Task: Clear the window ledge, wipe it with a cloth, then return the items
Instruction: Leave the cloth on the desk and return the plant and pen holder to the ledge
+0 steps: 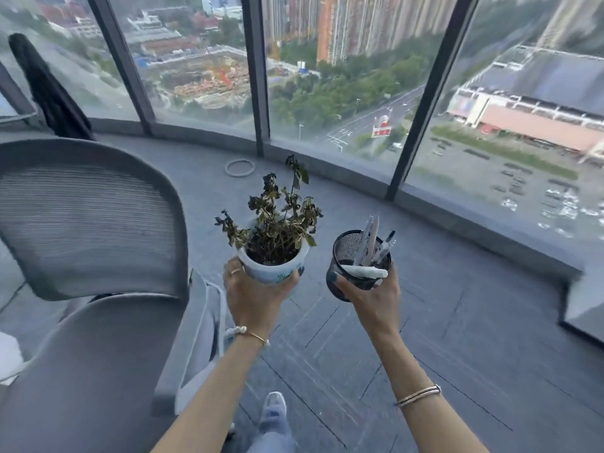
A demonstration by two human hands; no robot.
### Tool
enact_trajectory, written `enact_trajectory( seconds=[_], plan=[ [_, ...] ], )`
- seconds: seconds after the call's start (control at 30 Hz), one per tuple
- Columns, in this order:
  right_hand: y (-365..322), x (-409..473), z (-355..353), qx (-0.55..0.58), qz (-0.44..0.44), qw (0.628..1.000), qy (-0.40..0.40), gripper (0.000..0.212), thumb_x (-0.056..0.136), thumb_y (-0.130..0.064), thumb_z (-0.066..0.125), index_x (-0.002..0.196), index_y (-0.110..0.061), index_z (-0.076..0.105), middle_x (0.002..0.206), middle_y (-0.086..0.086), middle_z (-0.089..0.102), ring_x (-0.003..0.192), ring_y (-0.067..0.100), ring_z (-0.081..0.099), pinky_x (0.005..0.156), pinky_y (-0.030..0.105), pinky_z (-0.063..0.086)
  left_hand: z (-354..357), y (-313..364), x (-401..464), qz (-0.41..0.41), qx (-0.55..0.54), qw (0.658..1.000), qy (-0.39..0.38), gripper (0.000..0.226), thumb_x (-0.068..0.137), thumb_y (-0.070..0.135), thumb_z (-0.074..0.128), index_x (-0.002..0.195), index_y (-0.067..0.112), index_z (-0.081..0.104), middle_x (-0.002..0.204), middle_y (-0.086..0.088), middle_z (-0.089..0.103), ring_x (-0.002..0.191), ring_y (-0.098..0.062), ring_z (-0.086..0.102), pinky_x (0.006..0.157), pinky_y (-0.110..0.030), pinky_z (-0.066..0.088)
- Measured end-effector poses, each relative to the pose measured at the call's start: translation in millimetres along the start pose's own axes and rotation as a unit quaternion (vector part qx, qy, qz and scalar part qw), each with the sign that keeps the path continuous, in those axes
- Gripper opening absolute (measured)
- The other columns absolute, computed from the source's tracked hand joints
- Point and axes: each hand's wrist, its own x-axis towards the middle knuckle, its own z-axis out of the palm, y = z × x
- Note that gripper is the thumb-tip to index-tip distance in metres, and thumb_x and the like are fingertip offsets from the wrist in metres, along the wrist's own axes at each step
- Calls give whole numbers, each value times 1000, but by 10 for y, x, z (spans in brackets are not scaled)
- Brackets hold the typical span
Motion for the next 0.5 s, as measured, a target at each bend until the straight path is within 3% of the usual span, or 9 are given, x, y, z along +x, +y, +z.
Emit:
enact_trajectory(
  seconds=[0.23, 0.5],
  plan=[
    [231, 715, -422, 0, 35, 994, 103, 68, 42, -59, 83, 98, -59, 44, 109, -5, 62, 103, 20, 61, 84, 47, 55, 1048, 200, 376, 24, -29, 995, -96, 93, 38, 60, 73, 114, 10, 54, 109, -7, 59, 105, -27, 59, 81, -43, 56],
    [390, 1786, -684, -6, 63, 978, 198, 82, 41, -63, 83, 110, -38, 47, 110, -4, 64, 103, 22, 63, 84, 46, 55, 2390, 581, 1121, 61, -59, 979, -184, 100, 35, 62, 74, 119, 11, 51, 114, -4, 57, 107, -24, 57, 84, -42, 55]
  ],
)
